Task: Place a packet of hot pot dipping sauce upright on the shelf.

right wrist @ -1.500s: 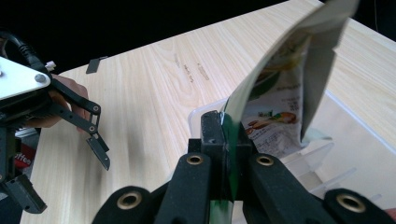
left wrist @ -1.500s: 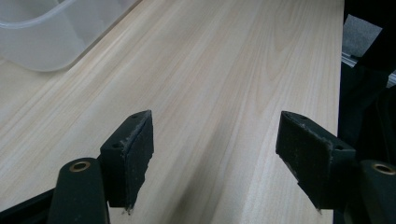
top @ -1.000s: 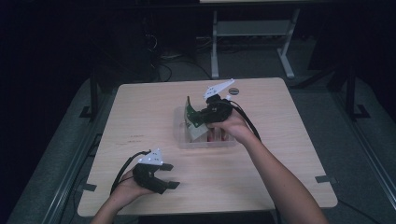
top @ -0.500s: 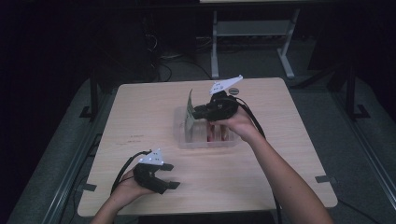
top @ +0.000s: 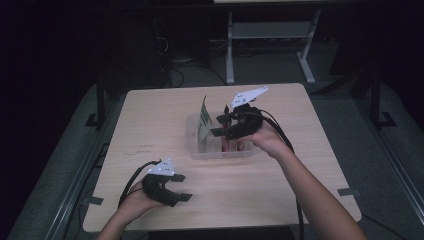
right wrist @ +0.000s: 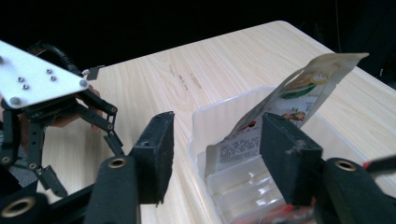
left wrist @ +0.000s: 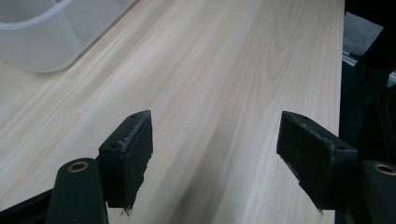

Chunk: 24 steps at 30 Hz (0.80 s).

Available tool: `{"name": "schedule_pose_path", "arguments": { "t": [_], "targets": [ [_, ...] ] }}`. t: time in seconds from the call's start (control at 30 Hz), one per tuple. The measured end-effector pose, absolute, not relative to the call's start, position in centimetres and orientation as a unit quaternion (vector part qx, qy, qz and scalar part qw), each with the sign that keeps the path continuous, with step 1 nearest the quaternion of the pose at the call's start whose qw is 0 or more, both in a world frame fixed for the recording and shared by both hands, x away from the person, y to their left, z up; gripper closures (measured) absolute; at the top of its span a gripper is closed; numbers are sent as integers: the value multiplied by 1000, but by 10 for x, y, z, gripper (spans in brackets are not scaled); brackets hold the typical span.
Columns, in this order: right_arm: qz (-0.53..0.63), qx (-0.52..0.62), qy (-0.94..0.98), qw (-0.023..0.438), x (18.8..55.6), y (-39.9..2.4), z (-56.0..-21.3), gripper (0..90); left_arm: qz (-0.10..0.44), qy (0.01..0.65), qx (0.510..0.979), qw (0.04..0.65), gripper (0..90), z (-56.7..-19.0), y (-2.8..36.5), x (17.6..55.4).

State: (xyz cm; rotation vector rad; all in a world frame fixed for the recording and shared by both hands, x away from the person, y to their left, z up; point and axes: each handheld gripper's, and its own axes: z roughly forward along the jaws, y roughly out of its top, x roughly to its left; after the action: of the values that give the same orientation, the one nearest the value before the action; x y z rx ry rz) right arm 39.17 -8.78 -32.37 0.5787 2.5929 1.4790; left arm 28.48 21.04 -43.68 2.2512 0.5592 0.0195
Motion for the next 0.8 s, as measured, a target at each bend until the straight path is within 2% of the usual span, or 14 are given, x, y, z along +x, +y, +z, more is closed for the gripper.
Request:
{"name": "schedule_pose_path", "arguments": {
  "t": [0.3,0.8],
  "targets": [
    [488,193,850,53,367,-106,-335,421,1,226,887,402,263,-437,210,286],
    [478,214,849,71,332,-137,-373,305,5,225,889,398,264,-438,210,285]
  ]
}}
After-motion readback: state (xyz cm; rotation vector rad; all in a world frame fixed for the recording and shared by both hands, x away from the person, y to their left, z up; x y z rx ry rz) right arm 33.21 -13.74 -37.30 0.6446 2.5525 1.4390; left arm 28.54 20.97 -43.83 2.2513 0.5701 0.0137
